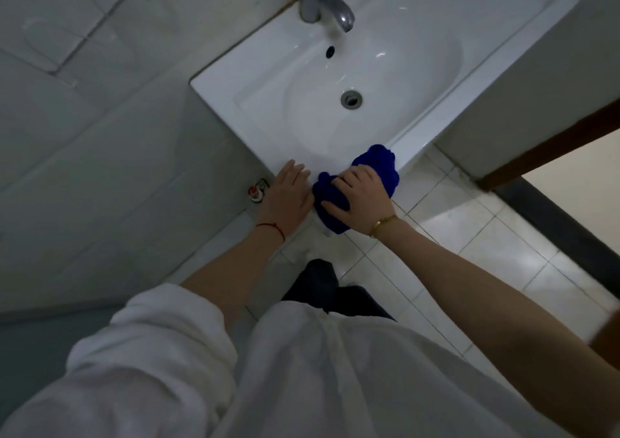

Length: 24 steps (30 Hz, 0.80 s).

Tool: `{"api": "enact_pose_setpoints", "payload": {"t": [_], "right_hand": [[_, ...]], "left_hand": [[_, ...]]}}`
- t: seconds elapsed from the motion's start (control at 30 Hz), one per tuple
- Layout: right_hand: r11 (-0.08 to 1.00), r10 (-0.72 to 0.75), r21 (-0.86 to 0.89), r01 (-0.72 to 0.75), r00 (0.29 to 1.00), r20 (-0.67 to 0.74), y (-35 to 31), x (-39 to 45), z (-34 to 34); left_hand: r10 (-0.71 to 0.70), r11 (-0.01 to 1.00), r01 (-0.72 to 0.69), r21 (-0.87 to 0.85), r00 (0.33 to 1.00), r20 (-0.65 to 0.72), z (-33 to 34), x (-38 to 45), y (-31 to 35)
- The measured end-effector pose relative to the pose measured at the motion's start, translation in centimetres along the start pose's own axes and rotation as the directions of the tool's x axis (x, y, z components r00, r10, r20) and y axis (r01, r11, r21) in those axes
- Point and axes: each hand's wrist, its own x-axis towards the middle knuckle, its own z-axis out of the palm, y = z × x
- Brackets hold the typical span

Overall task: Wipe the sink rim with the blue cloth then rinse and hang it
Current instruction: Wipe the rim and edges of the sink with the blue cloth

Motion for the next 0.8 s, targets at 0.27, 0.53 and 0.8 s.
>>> {"api": "enact_pose_setpoints", "payload": {"t": [0.27, 0.53, 0.8], "right_hand": [[0.986, -0.142, 0.094, 0.138, 0.989, 0.033, 7.0, 0.1, -1.4], [0.999, 0.031, 0.039, -0.029, 0.998, -0.055, 7.2, 2.1, -1.1], [0.976, -0.199, 0.097, 0.197, 0.980, 0.009, 11.6, 2.7, -1.2]], "left_hand": [[-0.048, 0.999, 0.048, -0.003, 0.998, -0.050, 0.6, -0.4, 0.5], [-0.030, 0.999, 0.030, 0.010, 0.998, -0.050, 0.8, 0.7, 0.6], [-0.094, 0.995, 0.092, -0.025, 0.989, -0.118, 1.9, 1.3, 1.5]]}}
